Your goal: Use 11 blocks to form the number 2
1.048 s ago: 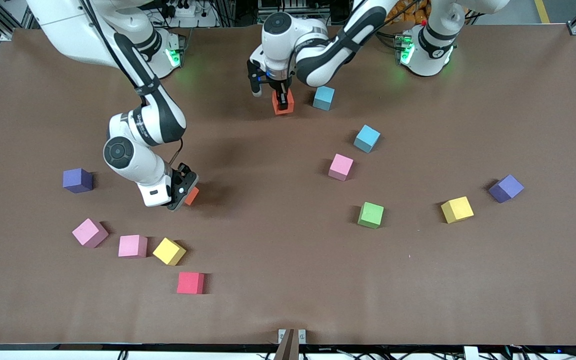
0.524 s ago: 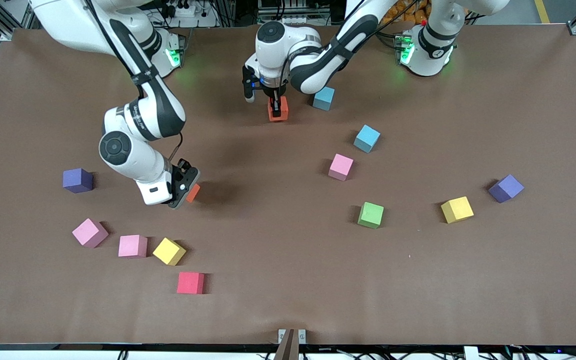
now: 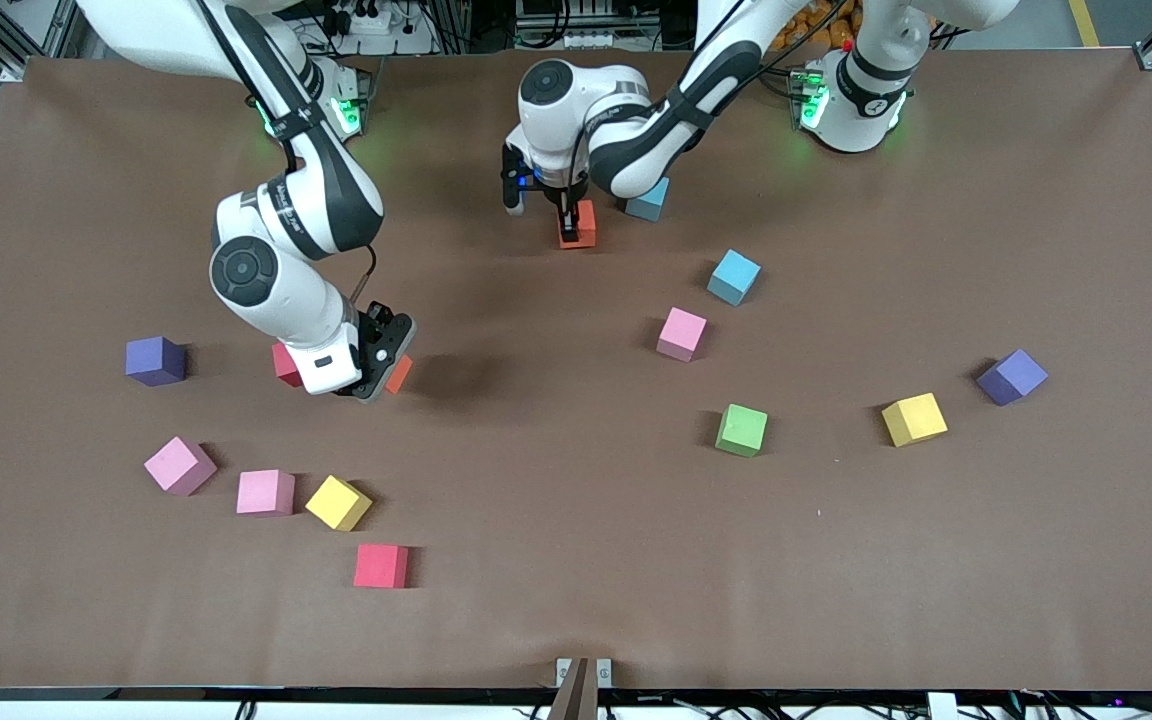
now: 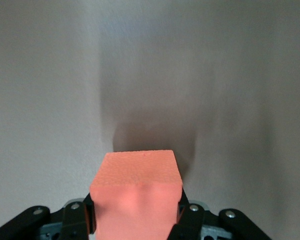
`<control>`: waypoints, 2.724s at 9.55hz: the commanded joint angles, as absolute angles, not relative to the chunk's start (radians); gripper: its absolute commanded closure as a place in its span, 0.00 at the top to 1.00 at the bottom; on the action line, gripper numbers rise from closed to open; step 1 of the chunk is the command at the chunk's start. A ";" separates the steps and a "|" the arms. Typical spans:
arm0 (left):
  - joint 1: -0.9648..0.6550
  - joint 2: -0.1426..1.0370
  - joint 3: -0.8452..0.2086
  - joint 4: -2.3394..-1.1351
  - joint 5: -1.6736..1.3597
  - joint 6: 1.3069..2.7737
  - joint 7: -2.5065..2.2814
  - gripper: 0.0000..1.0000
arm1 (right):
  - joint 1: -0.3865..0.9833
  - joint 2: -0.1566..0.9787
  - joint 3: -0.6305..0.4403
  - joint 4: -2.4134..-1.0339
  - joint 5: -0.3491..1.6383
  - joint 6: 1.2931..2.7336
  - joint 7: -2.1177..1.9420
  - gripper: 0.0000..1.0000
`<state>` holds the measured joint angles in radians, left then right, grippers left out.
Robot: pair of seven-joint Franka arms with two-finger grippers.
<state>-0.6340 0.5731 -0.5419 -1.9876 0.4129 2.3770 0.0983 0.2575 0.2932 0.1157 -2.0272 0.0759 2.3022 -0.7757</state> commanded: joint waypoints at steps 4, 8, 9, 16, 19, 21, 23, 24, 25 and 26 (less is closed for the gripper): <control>-0.627 0.551 -0.566 -2.026 0.439 2.370 0.103 0.00 | 0.273 0.255 0.112 -2.043 0.100 2.289 -0.778 0.45; -0.611 0.557 -0.577 -2.025 0.439 2.349 0.097 0.99 | 0.293 0.250 0.112 -2.052 0.101 2.290 -0.778 0.44; -0.603 0.557 -0.581 -2.025 0.439 2.349 0.101 1.00 | 0.301 0.250 0.110 -2.057 0.123 2.292 -0.778 0.45; -0.247 0.395 -1.002 -2.025 0.430 1.925 -0.077 1.00 | 0.383 0.250 0.109 -2.103 0.126 2.354 -0.778 0.45; 0.085 0.332 -1.190 -2.025 0.417 1.786 -0.077 1.00 | 0.452 0.238 0.109 -2.175 0.127 2.456 -0.778 0.45; 0.309 0.258 -1.276 -2.014 0.353 1.720 -0.077 1.00 | 0.517 0.224 0.107 -2.218 0.129 2.505 -0.775 0.45; 0.437 0.192 -1.275 -2.011 0.284 1.709 -0.077 1.00 | 0.608 0.215 0.103 -2.241 0.129 2.516 -0.712 0.45; 0.501 0.192 -1.260 -2.011 0.290 1.709 -0.075 1.00 | 0.671 0.215 0.098 -2.243 0.126 2.514 -0.651 0.45; 0.565 0.189 -1.253 -2.005 0.290 1.710 -0.077 1.00 | 0.725 0.215 0.097 -2.250 0.124 2.516 -0.597 0.45; 0.598 0.161 -1.221 -1.996 0.290 1.712 -0.074 1.00 | 0.767 0.215 0.095 -2.261 0.121 2.519 -0.562 0.45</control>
<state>0.5446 0.2244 -1.2432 -1.9958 0.3192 1.7161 -0.0789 0.7099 0.2539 0.1121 -2.2129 0.1036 2.5049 -0.6046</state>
